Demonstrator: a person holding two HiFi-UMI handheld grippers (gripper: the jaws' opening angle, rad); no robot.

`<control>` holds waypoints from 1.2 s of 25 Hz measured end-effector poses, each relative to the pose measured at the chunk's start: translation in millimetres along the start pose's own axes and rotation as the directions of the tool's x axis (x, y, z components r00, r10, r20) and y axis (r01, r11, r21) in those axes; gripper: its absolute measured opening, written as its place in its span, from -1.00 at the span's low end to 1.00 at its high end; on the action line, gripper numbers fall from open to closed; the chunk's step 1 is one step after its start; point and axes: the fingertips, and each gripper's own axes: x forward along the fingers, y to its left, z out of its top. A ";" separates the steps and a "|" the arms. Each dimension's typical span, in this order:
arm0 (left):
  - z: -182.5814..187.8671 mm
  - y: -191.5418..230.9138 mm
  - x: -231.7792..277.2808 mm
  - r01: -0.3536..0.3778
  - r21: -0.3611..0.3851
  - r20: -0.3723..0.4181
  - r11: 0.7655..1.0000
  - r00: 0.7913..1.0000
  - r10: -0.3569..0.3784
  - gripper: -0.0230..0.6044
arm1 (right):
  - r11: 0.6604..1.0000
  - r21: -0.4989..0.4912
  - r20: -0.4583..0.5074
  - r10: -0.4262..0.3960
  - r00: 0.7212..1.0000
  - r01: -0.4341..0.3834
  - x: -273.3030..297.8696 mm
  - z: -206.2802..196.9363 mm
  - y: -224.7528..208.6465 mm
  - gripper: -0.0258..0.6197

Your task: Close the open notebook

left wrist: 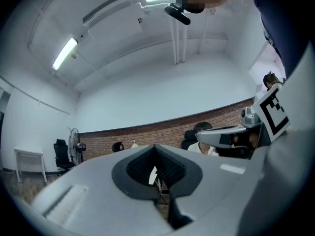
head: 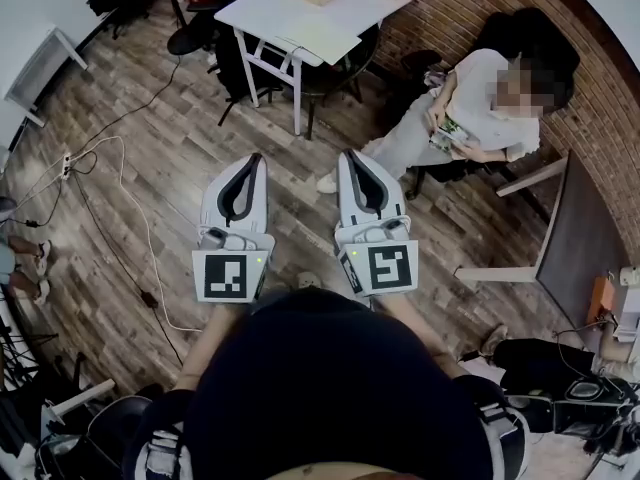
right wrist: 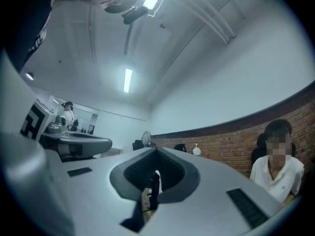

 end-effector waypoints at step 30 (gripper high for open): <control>-31.3 90.9 98.1 -0.023 0.003 0.018 1.000 1.000 0.023 -0.94 | 1.000 0.026 -0.020 0.010 1.000 -0.010 137.7 -44.7 -21.9 -0.70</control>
